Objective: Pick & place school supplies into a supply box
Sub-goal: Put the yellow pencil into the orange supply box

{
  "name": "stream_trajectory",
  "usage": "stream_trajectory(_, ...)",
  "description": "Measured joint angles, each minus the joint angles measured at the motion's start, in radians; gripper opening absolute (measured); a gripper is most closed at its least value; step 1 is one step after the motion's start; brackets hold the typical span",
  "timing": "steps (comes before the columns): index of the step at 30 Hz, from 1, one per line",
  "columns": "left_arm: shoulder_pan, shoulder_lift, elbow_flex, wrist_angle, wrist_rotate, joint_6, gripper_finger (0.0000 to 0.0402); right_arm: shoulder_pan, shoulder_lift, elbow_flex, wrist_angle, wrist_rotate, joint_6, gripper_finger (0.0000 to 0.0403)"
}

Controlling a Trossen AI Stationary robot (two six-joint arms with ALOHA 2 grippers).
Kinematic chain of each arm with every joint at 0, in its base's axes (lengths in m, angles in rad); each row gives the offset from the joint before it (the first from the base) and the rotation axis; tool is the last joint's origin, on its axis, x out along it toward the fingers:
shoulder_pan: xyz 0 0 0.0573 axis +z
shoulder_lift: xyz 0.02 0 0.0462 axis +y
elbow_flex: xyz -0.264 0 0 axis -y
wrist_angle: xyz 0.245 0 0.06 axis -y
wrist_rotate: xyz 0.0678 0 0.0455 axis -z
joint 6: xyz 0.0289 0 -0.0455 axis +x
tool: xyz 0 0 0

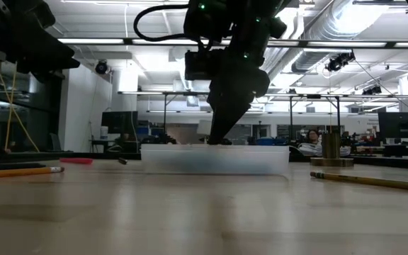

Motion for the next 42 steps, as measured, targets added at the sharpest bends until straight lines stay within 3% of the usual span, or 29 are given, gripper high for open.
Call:
stream_trajectory(13, 0.000, 0.000, 0.000, 0.000, 0.000, 0.000, 0.0170, 0.000, 0.000, 0.014, -0.002, 0.014, 0.000, 0.0064)
stream_trajectory(24, 0.000, 0.000, 0.000, 0.000, 0.010, 0.000, 0.0170, 0.000, 0.000, 0.148, -0.082, 0.088, -0.032, 0.0067)
stream_trajectory(32, 0.000, 0.000, 0.000, -0.013, 0.010, 0.000, 0.0170, 0.001, -0.001, 0.287, -0.275, 0.085, 0.057, 0.0067)
stream_trajectory(42, 0.000, 0.000, -0.001, -0.015, 0.010, 0.000, 0.0170, 0.004, -0.002, 0.406, -0.549, 0.083, 0.304, 0.0067)
